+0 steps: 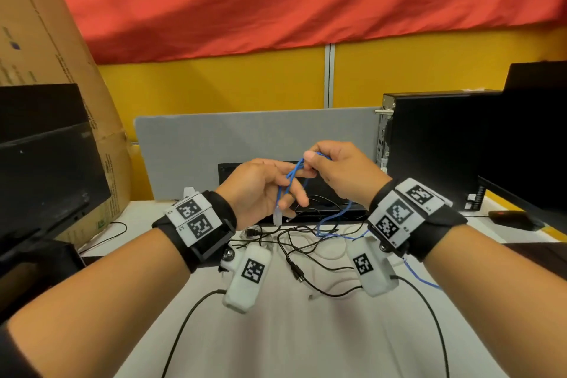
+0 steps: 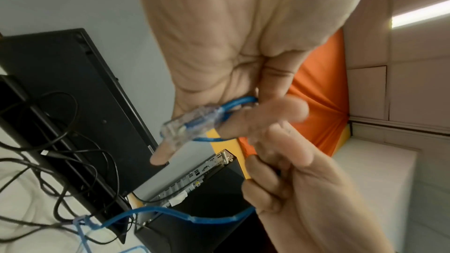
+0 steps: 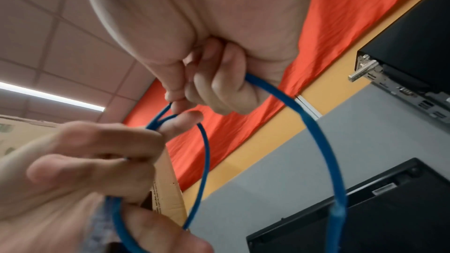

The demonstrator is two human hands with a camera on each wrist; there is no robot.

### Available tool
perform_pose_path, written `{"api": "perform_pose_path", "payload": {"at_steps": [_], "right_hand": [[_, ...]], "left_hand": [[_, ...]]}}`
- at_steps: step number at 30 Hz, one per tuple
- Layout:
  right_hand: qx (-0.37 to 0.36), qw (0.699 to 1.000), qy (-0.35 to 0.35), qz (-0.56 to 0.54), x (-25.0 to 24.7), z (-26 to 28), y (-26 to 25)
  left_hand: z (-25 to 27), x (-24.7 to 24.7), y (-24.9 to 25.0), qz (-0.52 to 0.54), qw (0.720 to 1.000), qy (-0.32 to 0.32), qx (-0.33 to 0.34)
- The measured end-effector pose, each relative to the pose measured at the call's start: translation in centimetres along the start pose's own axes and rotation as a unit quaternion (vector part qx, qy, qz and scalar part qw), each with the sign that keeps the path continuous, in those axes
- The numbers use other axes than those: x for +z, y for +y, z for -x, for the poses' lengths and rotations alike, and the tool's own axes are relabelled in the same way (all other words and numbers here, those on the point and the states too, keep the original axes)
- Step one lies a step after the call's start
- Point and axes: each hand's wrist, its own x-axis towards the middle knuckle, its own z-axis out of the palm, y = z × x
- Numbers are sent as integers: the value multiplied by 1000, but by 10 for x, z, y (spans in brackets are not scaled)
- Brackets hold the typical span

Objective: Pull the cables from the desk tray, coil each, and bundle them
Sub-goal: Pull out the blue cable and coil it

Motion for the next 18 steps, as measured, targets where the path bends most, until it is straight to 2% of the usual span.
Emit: {"api": "perform_pose_path", "payload": {"at_steps": [5, 9, 11, 14, 18], "right_hand": [[-27, 995, 96, 2, 2, -5, 18], [-8, 995, 86, 42, 9, 0, 31], [14, 994, 75, 73, 13, 2, 36], [67, 995, 4, 73, 18, 7, 41], [120, 980, -128, 90, 28, 21, 43]], "left_hand": [[-2, 3, -3, 63, 997, -38, -14], [-2, 6, -4, 127, 991, -43, 24], [-2, 7, -3, 129, 990, -12, 56], [-7, 8, -2, 120, 986, 23, 110], [-13, 2, 2, 132, 982, 34, 129]]}}
